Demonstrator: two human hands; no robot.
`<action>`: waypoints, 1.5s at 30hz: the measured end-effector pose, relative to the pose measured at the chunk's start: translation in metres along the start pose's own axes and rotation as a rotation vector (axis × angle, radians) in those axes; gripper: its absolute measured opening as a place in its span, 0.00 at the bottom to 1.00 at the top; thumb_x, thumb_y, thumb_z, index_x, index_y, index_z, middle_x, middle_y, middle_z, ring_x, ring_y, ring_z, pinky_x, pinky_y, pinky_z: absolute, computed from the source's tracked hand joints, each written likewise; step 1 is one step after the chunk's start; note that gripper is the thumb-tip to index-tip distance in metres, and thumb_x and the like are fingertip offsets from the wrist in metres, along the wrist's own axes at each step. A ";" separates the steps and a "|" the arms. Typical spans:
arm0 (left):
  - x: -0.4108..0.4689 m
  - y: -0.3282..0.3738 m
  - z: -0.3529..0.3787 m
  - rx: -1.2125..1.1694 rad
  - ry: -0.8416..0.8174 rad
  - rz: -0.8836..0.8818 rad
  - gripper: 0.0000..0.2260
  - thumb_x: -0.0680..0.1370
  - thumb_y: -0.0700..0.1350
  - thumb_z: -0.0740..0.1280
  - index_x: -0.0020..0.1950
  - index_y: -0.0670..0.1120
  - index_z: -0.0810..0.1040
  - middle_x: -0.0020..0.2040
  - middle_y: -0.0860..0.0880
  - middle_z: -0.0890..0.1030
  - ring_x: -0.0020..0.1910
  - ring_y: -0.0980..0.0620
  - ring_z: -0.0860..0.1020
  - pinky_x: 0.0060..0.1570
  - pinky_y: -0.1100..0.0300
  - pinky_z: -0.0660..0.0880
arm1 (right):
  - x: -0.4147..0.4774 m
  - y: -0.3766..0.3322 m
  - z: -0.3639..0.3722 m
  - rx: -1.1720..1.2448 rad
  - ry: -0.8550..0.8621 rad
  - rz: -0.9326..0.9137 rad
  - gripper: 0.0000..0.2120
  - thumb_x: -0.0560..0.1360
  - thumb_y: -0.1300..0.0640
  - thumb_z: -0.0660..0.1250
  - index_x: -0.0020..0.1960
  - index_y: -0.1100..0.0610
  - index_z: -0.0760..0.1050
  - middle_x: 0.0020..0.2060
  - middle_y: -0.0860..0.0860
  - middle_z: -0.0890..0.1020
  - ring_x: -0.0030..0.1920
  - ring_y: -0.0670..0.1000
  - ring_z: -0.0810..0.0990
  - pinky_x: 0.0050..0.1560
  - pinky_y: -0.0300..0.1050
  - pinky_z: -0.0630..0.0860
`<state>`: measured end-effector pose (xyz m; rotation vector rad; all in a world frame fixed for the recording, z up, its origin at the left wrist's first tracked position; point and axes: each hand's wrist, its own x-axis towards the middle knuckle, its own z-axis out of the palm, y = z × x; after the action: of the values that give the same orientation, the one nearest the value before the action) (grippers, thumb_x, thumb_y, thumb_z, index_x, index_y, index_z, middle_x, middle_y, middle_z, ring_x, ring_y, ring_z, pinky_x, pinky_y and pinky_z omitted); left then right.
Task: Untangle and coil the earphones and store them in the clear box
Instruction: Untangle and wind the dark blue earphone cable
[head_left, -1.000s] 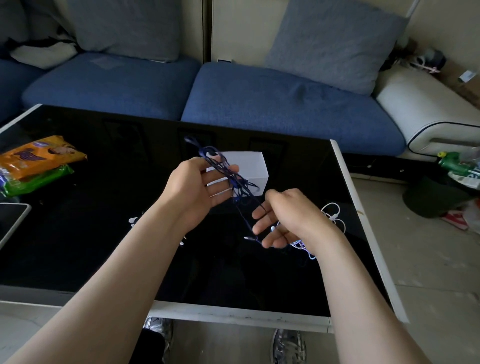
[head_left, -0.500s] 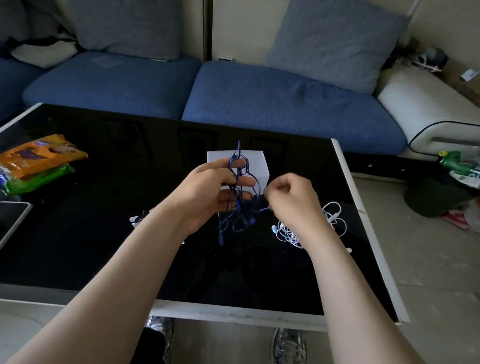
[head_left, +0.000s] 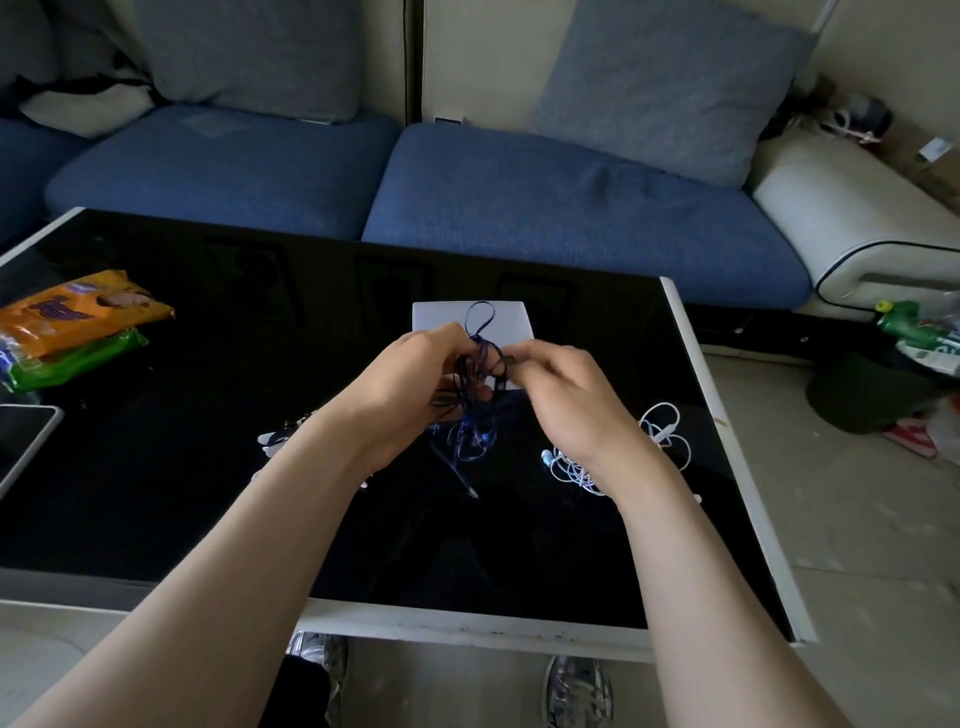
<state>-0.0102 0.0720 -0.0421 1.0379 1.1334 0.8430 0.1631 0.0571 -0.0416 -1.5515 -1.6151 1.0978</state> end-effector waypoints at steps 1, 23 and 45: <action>0.000 0.000 0.000 -0.003 0.002 0.007 0.15 0.81 0.45 0.59 0.45 0.45 0.85 0.45 0.47 0.84 0.44 0.48 0.78 0.47 0.53 0.74 | -0.001 0.001 0.001 -0.037 0.002 0.027 0.10 0.78 0.48 0.66 0.51 0.42 0.87 0.52 0.48 0.87 0.58 0.50 0.82 0.68 0.58 0.76; -0.009 0.006 0.002 0.290 0.123 0.167 0.12 0.84 0.43 0.64 0.58 0.52 0.86 0.53 0.55 0.87 0.56 0.61 0.82 0.51 0.64 0.73 | -0.003 0.002 -0.004 0.241 0.074 -0.151 0.15 0.88 0.61 0.60 0.62 0.47 0.84 0.37 0.50 0.81 0.38 0.46 0.77 0.42 0.37 0.75; -0.007 -0.004 -0.002 0.186 0.474 0.332 0.07 0.83 0.49 0.71 0.51 0.47 0.84 0.37 0.51 0.75 0.37 0.55 0.75 0.44 0.62 0.75 | -0.014 -0.017 -0.014 1.114 0.287 0.185 0.06 0.81 0.61 0.67 0.46 0.57 0.79 0.28 0.48 0.65 0.41 0.50 0.86 0.50 0.45 0.78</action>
<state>-0.0137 0.0643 -0.0438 1.2377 1.4797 1.3145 0.1689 0.0462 -0.0189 -1.0001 -0.4565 1.4226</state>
